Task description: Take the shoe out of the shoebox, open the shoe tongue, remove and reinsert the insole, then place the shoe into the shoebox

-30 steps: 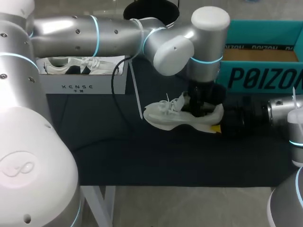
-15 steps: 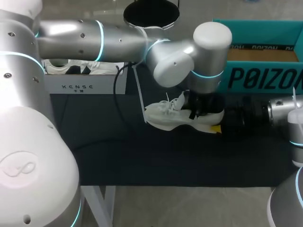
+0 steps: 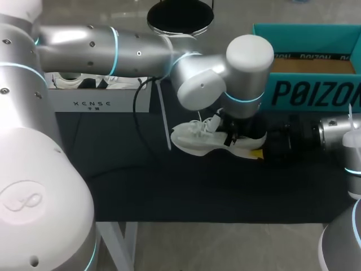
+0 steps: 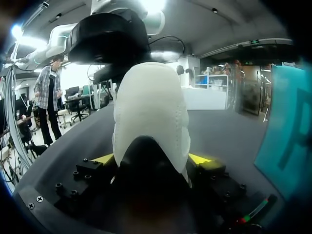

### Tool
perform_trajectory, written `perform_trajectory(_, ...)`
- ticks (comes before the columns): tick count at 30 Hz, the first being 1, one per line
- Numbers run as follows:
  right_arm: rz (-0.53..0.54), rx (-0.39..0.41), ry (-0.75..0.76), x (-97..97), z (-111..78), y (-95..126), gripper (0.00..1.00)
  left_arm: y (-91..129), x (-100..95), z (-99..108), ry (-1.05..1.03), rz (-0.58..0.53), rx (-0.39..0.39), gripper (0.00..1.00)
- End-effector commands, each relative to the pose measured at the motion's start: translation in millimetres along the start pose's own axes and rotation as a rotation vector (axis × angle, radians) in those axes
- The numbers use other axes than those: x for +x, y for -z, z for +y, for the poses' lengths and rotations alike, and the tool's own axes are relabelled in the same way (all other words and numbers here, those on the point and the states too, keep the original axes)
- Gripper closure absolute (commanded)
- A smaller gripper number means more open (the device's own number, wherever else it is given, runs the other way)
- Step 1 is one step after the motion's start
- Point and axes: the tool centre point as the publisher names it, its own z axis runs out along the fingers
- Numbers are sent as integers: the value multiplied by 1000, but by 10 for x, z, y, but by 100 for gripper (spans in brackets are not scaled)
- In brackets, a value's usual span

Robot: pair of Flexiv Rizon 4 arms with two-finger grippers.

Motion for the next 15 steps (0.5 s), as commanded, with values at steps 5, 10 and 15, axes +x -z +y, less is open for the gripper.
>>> perform_trajectory(5, -1, 3, -1, -24, -25, -40, 100, 192, -22, 34, 0, -31, -6, 100)
perform_trajectory(10, -1, 3, -1, -24, -25, -40, 100, 299, -90, 71, 3, -55, -11, 100)
perform_trajectory(15, -1, 3, -1, -24, -25, -40, 100, 387, -138, 78, 3, -71, -7, 100)
